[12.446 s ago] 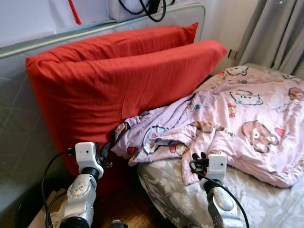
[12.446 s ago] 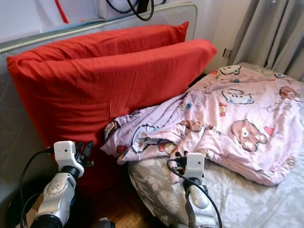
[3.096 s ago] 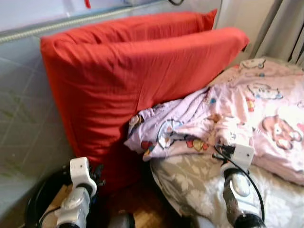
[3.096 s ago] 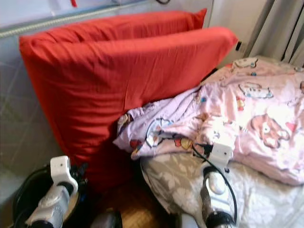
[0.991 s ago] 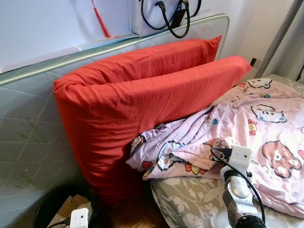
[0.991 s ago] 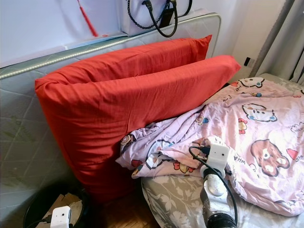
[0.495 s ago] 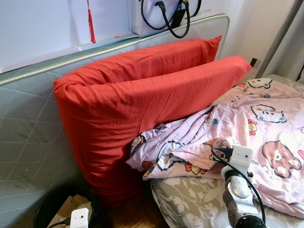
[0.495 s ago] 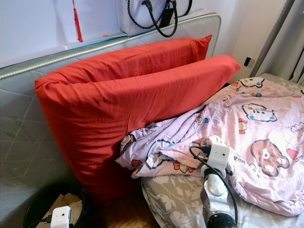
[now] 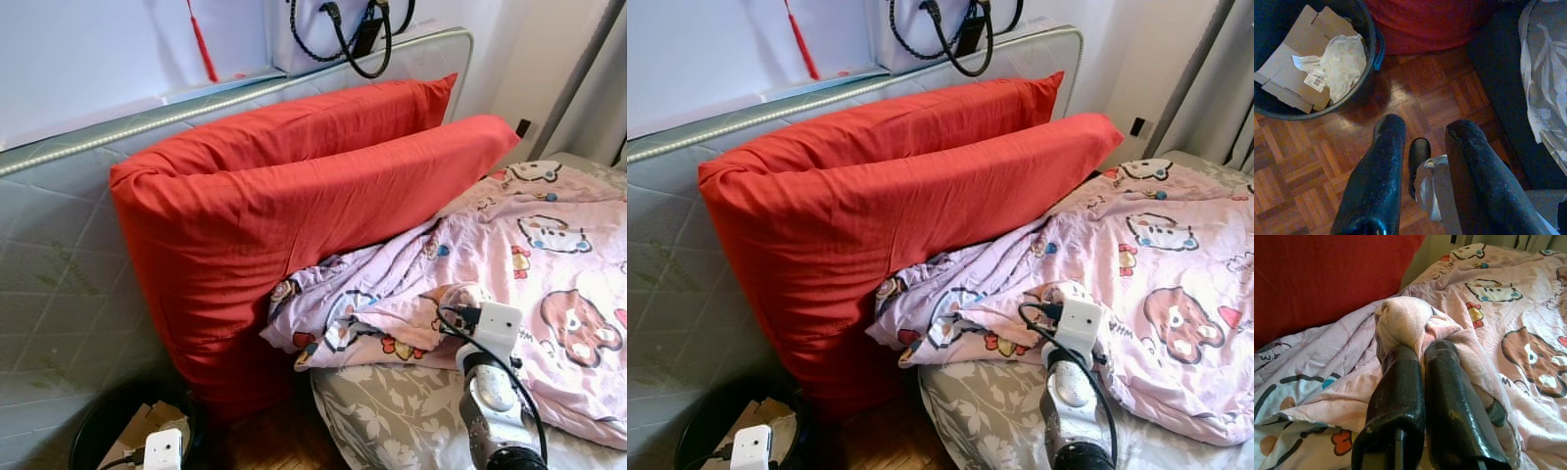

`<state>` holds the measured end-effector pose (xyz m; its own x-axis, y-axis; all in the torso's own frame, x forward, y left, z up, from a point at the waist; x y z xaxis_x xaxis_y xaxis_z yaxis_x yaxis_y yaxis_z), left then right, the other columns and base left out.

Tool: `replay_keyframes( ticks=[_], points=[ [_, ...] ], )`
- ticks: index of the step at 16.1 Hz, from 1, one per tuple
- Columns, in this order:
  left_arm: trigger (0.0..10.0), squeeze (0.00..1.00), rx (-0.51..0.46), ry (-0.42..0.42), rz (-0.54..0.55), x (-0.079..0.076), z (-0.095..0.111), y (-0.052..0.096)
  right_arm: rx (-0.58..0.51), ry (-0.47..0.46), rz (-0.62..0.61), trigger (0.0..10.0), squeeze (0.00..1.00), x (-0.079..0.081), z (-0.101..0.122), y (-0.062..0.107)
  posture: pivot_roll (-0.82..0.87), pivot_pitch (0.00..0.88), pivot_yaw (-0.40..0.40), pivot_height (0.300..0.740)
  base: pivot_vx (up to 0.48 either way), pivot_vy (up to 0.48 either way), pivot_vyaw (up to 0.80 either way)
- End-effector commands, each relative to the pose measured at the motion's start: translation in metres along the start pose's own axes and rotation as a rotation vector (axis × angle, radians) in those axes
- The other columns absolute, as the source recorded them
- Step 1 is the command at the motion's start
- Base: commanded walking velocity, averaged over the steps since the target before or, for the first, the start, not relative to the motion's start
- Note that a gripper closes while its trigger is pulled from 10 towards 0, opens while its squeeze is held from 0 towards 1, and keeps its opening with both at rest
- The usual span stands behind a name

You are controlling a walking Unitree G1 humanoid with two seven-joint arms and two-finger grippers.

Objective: Clean up the room

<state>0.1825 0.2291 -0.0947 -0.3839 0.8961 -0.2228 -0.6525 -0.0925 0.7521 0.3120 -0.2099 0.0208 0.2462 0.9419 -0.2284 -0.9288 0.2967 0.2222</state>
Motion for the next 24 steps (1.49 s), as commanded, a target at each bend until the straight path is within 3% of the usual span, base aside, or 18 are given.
replay_keyframes(
  ticks=[1,6,18,24],
  points=[
    [10.0,0.0,0.022,0.0,0.006,0.0023,-0.0032,0.0007,-0.023,-0.015,-0.014,10.0,0.0,-0.002,0.0063,-0.0013,0.04,0.0,0.0,0.74,0.0,0.0,0.0],
    [10.0,0.0,0.019,0.003,0.001,0.0019,-0.0019,0.0004,-0.03,-0.013,-0.065,10.0,0.0,-0.0096,0.0084,-0.0021,0.04,0.0,0.0,0.74,0.0,0.0,0.0],
    [10.0,0.0,0.01,0.006,-0.006,0.0002,0.0003,-0.0003,-0.037,-0.008,-0.071,10.0,0.0,-0.0086,0.0102,-0.0019,0.05,0.0,0.002,0.74,0.0,0.0,0.0],
    [10.0,0.0,0.01,0.007,-0.005,0.0008,0.0004,-0.0002,-0.056,-0.007,-0.082,10.0,0.0,-0.0109,0.0133,-0.0022,0.05,0.0,0.002,0.74,-0.257,0.0,0.0]
  ],
)
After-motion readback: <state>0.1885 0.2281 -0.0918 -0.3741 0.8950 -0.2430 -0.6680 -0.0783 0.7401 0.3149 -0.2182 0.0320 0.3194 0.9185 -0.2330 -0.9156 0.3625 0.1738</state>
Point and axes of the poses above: a point about 5 cm out from each wrist's last joint towards the gripper, its own y axis pointing back from the gripper into the wrist, its own z axis along the axis of the wrist's last joint, x = y × z, the point moved 2 cm from there along -y, pointing out of the wrist towards the gripper, and after that the axes turned 15 degrees about y, right-handed, at the moved point
